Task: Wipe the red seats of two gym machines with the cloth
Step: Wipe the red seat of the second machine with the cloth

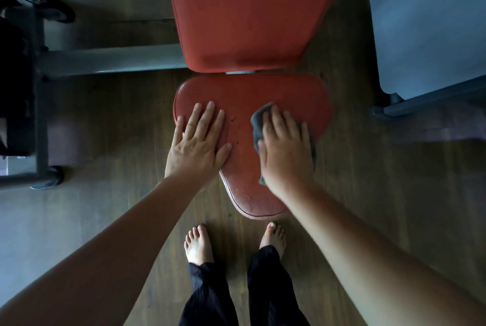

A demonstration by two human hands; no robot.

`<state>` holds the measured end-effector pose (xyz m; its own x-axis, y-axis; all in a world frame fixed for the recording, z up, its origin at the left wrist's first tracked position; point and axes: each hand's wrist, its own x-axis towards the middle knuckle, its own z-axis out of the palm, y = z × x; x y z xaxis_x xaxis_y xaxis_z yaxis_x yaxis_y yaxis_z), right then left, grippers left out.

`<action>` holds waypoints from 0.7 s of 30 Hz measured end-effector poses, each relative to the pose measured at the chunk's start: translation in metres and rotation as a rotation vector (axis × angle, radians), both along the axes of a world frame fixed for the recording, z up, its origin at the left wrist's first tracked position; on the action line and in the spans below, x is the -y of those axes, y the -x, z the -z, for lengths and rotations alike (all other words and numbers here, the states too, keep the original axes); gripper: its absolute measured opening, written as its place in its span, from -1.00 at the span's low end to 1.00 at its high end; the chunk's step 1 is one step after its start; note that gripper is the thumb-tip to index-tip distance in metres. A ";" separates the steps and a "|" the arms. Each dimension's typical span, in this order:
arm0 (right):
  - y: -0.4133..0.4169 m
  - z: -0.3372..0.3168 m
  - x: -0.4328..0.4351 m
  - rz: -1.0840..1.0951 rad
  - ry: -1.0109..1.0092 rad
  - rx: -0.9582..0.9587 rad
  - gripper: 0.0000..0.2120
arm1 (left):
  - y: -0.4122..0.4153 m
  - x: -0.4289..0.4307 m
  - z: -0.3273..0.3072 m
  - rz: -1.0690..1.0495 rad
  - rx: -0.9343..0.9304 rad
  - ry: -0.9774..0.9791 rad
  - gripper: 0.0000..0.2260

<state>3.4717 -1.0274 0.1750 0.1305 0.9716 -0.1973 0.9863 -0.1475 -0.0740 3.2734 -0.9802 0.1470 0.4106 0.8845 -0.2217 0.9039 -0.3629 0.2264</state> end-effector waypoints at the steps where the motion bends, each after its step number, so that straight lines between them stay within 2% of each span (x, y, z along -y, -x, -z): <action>1: 0.005 -0.002 0.012 -0.042 0.023 -0.009 -0.45 | 0.000 -0.001 -0.001 -0.003 0.002 0.005 -0.36; 3: 0.003 -0.001 0.010 -0.110 0.036 -0.016 -0.44 | 0.000 -0.003 -0.006 -0.009 0.008 0.011 -0.36; 9: 0.006 0.014 -0.073 -0.207 0.021 -0.013 -0.43 | 0.010 -0.009 -0.015 -0.096 -0.008 0.048 -0.36; 14: 0.021 0.000 -0.018 -0.340 0.010 -0.012 -0.48 | 0.021 -0.007 -0.014 -0.172 0.007 0.057 -0.35; 17: 0.025 -0.001 0.004 -0.335 0.025 -0.022 -0.51 | 0.026 -0.004 -0.012 -0.178 0.026 0.060 -0.35; 21: 0.036 0.010 -0.058 -0.280 -0.005 -0.028 -0.50 | 0.032 0.000 -0.008 -0.187 0.033 0.070 -0.35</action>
<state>3.4357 -0.9699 0.1647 -0.1483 0.9701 -0.1923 0.9862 0.1306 -0.1020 3.2418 -0.9798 0.1549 0.2483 0.9289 -0.2746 0.9459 -0.1715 0.2753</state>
